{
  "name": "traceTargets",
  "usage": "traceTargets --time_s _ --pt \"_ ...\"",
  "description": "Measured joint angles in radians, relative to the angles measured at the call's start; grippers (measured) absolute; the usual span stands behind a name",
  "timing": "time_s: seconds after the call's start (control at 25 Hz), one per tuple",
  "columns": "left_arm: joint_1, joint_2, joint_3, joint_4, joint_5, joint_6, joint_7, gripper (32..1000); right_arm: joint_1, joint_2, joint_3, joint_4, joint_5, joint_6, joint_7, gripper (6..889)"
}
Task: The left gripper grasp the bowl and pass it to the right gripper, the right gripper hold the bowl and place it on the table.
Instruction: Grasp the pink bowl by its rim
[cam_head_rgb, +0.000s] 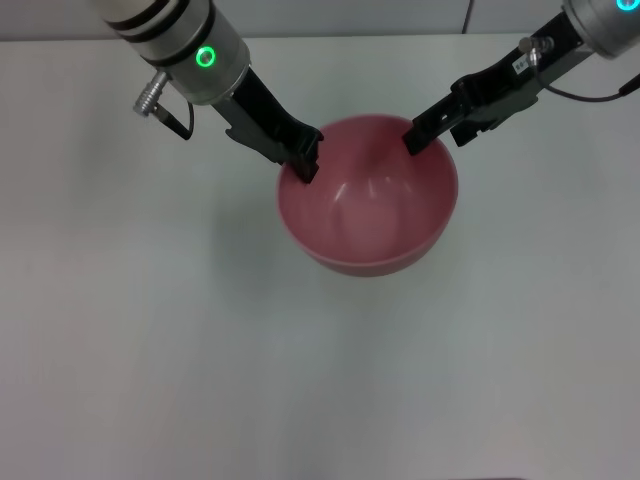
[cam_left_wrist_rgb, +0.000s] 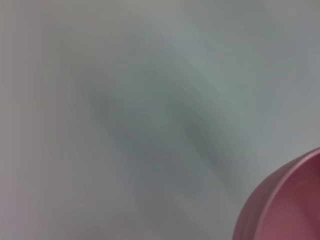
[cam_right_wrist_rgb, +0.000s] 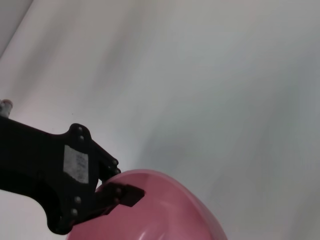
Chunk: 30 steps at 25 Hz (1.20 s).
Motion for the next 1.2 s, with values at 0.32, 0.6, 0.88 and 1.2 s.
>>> traceTargets --time_s 0.32,0.6,0.88,1.2 --pt "-0.006 -0.0011 0.001 0.005 -0.005 -0.008 0.001 43 0.011 0.014 -0.006 0.003 0.000 0.001 -0.001 781" --pt "-0.006 -0.0011 0.001 0.016 -0.007 -0.010 0.002 43 0.019 0.025 -0.009 0.003 -0.001 0.000 -0.011 767" --pt "-0.007 -0.0011 0.001 0.016 -0.008 -0.011 0.002 43 0.024 0.035 -0.010 0.005 -0.006 -0.006 -0.017 752" --pt "-0.008 -0.0010 0.002 0.016 -0.018 -0.011 0.002 43 0.024 0.048 -0.049 0.005 -0.011 -0.017 -0.020 710"
